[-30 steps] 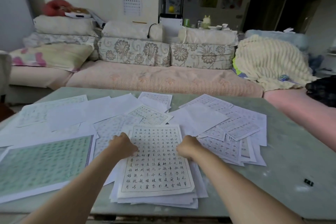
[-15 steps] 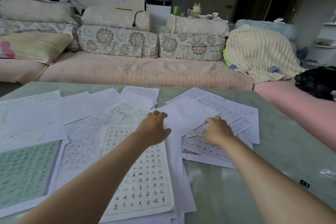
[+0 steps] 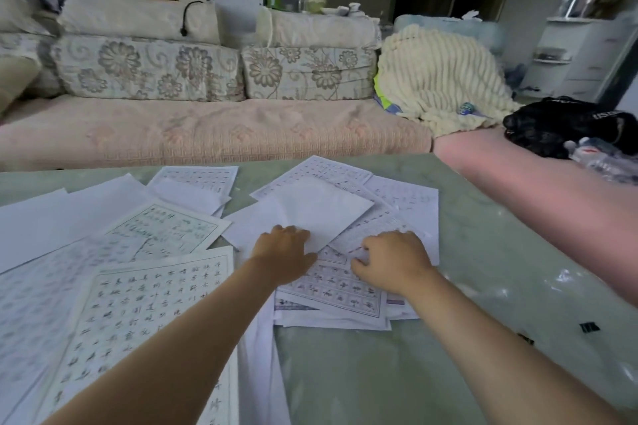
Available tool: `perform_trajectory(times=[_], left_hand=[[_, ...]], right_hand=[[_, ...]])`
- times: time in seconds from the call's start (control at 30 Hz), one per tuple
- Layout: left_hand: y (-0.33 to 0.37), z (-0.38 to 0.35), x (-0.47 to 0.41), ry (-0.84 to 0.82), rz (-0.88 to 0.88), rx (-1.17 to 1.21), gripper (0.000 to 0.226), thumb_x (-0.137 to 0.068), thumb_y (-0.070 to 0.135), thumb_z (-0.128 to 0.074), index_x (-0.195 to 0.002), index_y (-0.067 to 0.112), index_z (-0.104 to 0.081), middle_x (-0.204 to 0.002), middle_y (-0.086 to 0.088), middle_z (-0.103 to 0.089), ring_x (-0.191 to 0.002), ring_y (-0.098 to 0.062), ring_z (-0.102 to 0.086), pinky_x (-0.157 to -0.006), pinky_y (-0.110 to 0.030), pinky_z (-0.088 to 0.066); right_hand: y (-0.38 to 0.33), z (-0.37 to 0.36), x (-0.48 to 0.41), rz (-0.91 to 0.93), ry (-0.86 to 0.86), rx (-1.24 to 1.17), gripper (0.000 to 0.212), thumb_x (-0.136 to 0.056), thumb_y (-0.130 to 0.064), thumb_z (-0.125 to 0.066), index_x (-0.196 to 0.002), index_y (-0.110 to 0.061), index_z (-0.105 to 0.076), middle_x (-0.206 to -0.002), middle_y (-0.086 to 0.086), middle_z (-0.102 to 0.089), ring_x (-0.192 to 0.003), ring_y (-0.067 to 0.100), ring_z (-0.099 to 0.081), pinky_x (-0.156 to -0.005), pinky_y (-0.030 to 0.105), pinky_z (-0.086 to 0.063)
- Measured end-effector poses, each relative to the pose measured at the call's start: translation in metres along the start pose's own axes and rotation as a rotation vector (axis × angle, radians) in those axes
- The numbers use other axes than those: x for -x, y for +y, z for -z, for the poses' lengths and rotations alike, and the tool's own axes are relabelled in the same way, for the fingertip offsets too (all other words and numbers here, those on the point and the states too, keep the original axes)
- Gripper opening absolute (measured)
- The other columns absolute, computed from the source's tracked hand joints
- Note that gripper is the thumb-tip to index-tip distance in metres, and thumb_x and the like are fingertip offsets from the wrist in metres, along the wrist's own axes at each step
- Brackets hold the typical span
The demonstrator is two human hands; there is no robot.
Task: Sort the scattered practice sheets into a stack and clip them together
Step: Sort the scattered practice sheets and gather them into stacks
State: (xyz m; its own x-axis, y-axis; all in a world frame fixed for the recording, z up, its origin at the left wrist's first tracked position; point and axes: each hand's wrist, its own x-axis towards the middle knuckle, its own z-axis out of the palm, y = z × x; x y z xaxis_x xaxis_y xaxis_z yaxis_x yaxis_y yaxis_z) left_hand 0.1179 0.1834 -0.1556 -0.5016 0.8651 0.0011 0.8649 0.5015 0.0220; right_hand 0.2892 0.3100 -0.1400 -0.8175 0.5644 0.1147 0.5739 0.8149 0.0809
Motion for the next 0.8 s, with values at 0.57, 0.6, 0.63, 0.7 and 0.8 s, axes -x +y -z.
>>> perform_trajectory(times=[0.57, 0.6, 0.63, 0.7, 0.8], left_hand=[[0.085, 0.058, -0.015, -0.074, 0.269, 0.829, 0.031, -0.094, 0.023, -0.048, -0.066, 0.009, -0.052, -0.063, -0.004, -0.05, -0.053, -0.018, -0.049, -0.045, -0.021, -0.038], [0.09, 0.058, -0.012, -0.172, 0.252, 1.017, 0.031, -0.096, 0.027, -0.049, -0.078, 0.005, -0.061, -0.073, -0.007, -0.06, -0.06, -0.021, -0.059, -0.047, -0.023, -0.045], [0.093, 0.054, -0.01, -0.247, 0.225, 1.125, 0.034, -0.097, 0.032, -0.049, -0.09, 0.003, -0.066, -0.084, -0.009, -0.066, -0.07, -0.022, -0.065, -0.051, -0.026, -0.051], [0.09, 0.044, -0.011, -0.203, 0.142, 1.027, 0.03, -0.095, 0.034, -0.05, -0.093, 0.009, -0.067, -0.088, -0.003, -0.064, -0.078, -0.021, -0.063, -0.064, -0.028, -0.05], [0.068, 0.031, -0.015, 0.003, 0.202, 0.371, 0.036, -0.091, 0.042, -0.053, -0.123, 0.027, -0.059, -0.118, 0.003, -0.058, -0.115, -0.023, -0.051, -0.093, -0.035, -0.042]], right_hand=[[0.049, 0.009, 0.018, -0.217, 0.099, -0.535, 0.027, -0.093, -0.038, -0.051, -0.095, -0.02, -0.072, -0.102, -0.002, -0.072, -0.097, 0.022, -0.064, -0.084, 0.036, -0.053], [0.057, 0.004, 0.02, -0.261, 0.087, -0.482, 0.029, -0.094, -0.034, -0.05, -0.112, -0.023, -0.07, -0.119, -0.001, -0.069, -0.112, 0.025, -0.06, -0.092, 0.037, -0.05], [0.062, 0.0, 0.021, -0.305, 0.045, -0.486, 0.035, -0.096, -0.034, -0.048, -0.125, -0.022, -0.063, -0.131, 0.001, -0.063, -0.122, 0.027, -0.055, -0.098, 0.038, -0.047], [0.067, -0.008, 0.021, -0.395, -0.009, -0.586, 0.043, -0.1, -0.037, -0.041, -0.137, -0.017, -0.053, -0.142, 0.004, -0.055, -0.129, 0.029, -0.05, -0.103, 0.038, -0.043], [0.063, -0.007, 0.015, -0.472, 0.055, -0.736, 0.046, -0.103, -0.04, -0.038, -0.139, -0.014, -0.048, -0.142, 0.007, -0.054, -0.129, 0.03, -0.049, -0.1, 0.034, -0.041]])
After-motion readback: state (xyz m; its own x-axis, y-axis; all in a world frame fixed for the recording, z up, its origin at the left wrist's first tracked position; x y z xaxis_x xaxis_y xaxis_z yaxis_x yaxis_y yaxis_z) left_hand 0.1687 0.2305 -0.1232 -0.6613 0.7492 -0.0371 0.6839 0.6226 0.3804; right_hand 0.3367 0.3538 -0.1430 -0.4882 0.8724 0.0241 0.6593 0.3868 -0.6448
